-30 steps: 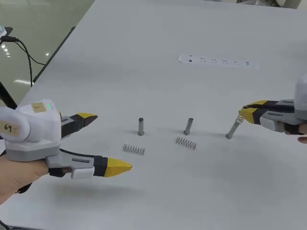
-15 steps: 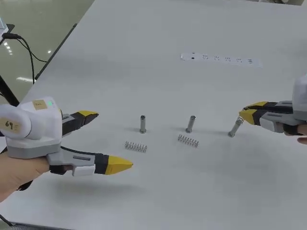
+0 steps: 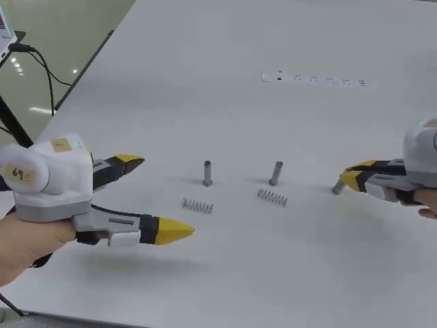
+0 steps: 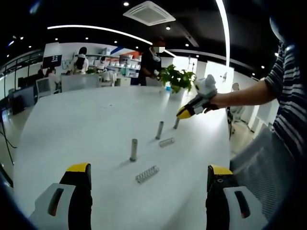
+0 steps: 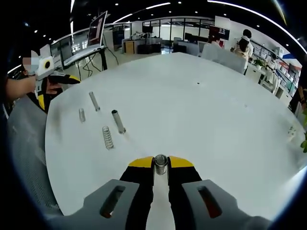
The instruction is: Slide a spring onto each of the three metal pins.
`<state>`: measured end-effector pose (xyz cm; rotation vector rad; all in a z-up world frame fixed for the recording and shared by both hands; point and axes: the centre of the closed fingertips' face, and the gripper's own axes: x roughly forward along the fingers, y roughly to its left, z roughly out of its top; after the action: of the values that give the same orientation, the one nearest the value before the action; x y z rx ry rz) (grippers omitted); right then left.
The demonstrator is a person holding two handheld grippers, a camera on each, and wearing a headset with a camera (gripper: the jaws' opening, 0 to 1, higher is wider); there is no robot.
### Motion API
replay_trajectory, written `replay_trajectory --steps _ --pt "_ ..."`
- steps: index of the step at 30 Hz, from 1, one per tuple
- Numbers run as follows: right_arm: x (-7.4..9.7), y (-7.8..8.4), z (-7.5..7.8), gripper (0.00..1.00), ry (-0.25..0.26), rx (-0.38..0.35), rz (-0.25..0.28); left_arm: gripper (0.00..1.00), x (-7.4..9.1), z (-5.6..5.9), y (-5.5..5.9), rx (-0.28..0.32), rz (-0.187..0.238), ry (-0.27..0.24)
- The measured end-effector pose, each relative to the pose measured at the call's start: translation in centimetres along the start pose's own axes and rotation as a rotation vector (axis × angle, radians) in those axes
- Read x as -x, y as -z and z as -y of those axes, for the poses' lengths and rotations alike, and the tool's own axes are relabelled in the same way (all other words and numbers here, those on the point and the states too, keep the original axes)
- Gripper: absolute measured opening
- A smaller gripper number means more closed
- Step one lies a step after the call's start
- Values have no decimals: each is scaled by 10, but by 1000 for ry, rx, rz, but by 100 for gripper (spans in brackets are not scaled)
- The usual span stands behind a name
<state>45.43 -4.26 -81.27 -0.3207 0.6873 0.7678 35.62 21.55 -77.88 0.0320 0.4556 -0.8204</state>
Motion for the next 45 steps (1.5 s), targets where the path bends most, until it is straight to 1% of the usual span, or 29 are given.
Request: replay_trajectory --steps 4,6,9,12,15,17,21,30,45 --pt "-1 5 -2 8 -2 0 -21 98 -1 1 -1 1 3 2" --pt "-1 5 -2 8 -4 0 -14 98 -1 2 -1 3 5 4" --pt "-2 7 -3 8 -10 -16 -32 98 -2 3 -1 3 6 6" --pt "-2 13 -4 9 -12 1 -60 98 -2 4 -1 2 5 8" --pt "-1 13 -6 12 -14 4 -57 98 -2 5 -2 3 6 10" --pt "-1 13 -7 15 -13 -12 -52 98 -1 5 -2 2 7 10" --pt "0 17 -6 18 -3 -13 -68 98 0 4 -1 4 5 6" --pt "4 17 -8 19 -2 -16 -65 98 -1 6 -1 7 6 12" --pt "14 27 -8 20 -9 -8 -81 98 -2 7 -2 1 3 17"
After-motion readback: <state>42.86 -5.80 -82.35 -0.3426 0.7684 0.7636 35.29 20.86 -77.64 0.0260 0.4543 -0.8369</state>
